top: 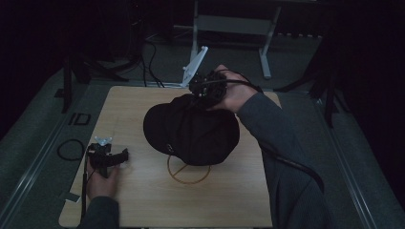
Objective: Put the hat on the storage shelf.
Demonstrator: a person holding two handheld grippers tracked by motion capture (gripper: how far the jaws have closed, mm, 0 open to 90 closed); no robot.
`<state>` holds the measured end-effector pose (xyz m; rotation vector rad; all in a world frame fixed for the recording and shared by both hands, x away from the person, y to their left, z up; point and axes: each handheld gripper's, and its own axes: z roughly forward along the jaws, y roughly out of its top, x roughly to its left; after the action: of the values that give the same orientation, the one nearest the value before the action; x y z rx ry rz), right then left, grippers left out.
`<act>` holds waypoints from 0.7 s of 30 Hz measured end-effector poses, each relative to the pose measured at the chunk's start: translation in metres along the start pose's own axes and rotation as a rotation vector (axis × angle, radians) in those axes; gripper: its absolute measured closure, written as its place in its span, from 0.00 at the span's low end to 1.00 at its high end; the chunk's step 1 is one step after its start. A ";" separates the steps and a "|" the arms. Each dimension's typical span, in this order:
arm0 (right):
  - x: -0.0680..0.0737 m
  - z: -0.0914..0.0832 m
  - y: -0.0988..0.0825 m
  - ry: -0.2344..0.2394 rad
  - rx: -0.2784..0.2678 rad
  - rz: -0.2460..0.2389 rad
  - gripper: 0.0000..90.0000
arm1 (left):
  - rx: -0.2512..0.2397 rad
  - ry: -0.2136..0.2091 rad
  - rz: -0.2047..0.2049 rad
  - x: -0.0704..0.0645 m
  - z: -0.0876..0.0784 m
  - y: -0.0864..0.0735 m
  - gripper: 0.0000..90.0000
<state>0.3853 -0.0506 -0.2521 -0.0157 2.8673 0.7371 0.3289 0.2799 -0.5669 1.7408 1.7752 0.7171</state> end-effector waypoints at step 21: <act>0.007 0.025 0.015 0.023 0.043 -0.036 0.86 | 0.003 -0.001 0.002 0.000 0.000 0.000 0.15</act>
<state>0.3815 -0.0254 -0.2679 -0.0704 2.8956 0.6730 0.3288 0.2801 -0.5668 1.7443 1.7748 0.7144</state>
